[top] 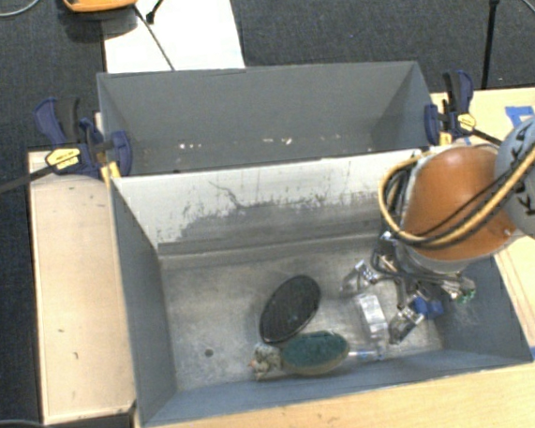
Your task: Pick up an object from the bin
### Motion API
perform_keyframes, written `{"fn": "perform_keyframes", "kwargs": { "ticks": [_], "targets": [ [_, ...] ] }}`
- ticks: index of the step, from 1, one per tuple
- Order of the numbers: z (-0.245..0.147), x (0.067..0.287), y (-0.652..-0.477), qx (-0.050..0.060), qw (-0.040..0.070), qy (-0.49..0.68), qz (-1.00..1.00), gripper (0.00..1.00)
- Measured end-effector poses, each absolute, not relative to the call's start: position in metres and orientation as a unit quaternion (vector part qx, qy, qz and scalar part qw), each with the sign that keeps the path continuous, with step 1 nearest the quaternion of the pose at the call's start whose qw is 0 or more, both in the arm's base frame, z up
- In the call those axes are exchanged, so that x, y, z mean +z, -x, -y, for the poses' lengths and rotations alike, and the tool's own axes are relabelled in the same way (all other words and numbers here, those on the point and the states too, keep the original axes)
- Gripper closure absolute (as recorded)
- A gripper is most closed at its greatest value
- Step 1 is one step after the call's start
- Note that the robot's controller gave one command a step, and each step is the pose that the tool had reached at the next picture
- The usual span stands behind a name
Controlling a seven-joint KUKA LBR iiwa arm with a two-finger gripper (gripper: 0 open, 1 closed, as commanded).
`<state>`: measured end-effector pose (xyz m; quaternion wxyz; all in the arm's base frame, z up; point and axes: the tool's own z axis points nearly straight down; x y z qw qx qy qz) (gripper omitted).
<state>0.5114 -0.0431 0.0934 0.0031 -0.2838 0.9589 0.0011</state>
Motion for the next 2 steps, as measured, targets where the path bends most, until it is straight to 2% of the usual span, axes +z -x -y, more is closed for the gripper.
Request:
{"fn": "perform_keyframes", "kwargs": {
  "ticks": [1,2],
  "targets": [
    [0.059,0.072,-0.547,0.000,0.003,0.261,-0.965,0.00],
    [0.030,0.073,-0.518,-0.002,0.005,0.407,-0.913,0.00]
  ]
}}
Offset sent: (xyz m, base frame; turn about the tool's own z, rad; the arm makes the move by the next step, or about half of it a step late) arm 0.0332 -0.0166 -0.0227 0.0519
